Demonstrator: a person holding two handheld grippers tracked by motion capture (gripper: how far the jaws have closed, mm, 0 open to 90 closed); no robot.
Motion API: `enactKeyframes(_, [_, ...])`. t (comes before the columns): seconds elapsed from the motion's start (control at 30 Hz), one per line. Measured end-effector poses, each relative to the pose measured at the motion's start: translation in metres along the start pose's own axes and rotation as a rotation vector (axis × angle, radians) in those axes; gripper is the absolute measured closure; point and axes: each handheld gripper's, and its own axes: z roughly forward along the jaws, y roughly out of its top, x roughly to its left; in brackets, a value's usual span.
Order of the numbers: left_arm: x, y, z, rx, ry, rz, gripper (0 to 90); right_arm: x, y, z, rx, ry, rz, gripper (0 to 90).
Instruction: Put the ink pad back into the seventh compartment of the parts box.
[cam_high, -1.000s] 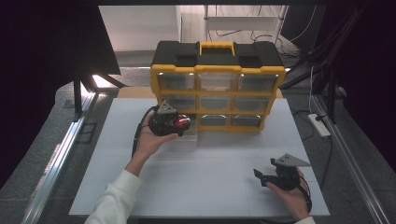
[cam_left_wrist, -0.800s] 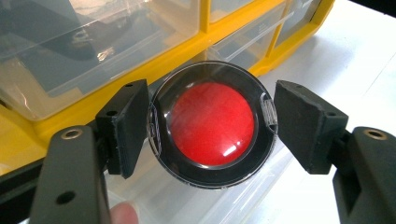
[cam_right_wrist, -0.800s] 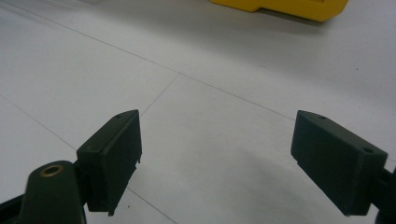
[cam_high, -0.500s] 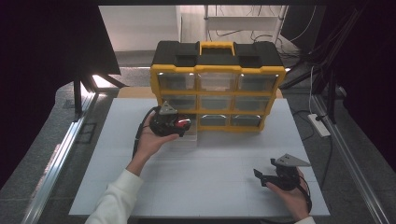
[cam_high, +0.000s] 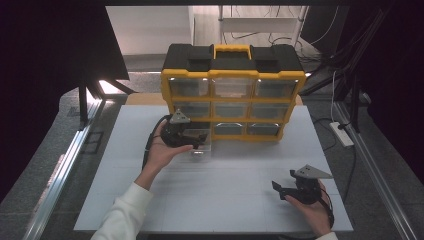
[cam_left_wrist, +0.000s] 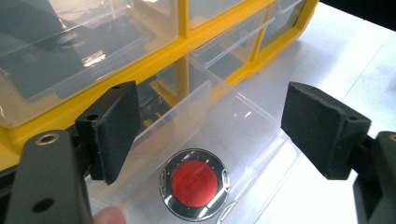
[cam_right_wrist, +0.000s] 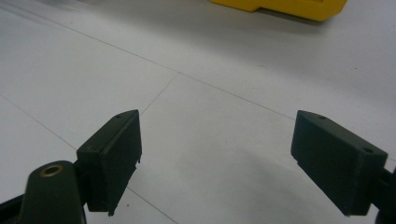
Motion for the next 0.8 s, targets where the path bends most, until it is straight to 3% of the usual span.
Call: enactKeyframes(0.8, [-0.014, -0.013, -0.024, -0.024, -0.059, -0.003, 21.0, 0.000, 0.000, -0.001, -0.004, -0.001, 0.006, 16.8])
